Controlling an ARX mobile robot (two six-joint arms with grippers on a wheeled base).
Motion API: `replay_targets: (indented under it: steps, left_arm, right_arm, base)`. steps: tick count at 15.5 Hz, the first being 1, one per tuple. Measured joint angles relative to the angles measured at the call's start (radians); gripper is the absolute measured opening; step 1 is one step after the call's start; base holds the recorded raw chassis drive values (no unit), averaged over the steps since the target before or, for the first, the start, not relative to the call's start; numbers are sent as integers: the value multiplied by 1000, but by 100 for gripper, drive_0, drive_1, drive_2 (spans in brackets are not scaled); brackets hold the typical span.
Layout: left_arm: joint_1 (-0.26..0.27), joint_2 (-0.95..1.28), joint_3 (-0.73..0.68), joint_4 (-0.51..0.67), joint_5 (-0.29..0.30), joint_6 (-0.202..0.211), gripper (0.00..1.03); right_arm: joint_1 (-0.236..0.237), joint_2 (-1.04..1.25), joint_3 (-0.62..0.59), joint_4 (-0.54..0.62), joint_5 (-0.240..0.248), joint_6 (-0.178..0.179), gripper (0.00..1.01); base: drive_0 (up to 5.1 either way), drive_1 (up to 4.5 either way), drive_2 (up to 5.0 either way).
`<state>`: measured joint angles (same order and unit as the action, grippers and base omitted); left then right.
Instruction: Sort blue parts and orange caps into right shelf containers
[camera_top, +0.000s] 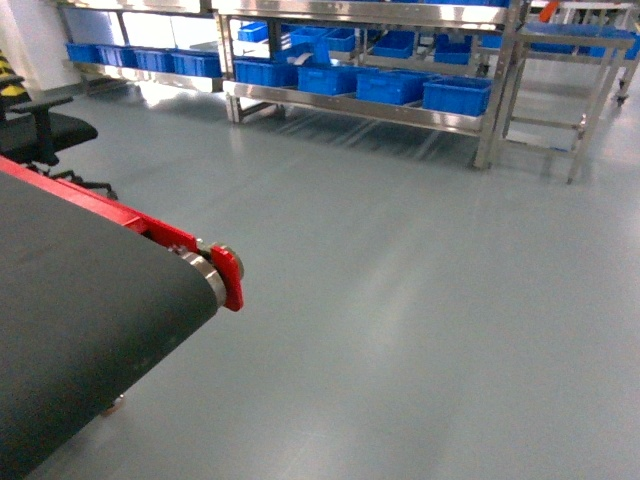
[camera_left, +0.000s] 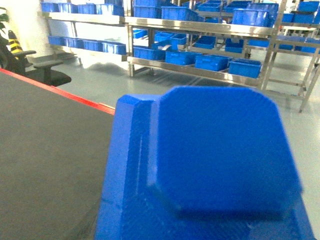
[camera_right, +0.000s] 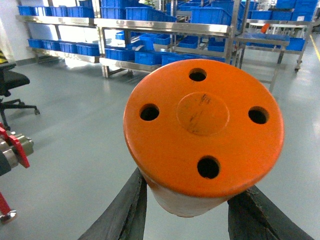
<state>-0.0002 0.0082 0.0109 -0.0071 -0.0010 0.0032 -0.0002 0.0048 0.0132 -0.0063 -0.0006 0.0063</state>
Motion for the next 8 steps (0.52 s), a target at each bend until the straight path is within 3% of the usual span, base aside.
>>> replay_targets:
  steps: [8]
  left_arm:
    - [0,0,0,0,0,0,42]
  right_arm:
    - [0,0,0,0,0,0,39]
  base:
    - [-154,-154,-154]
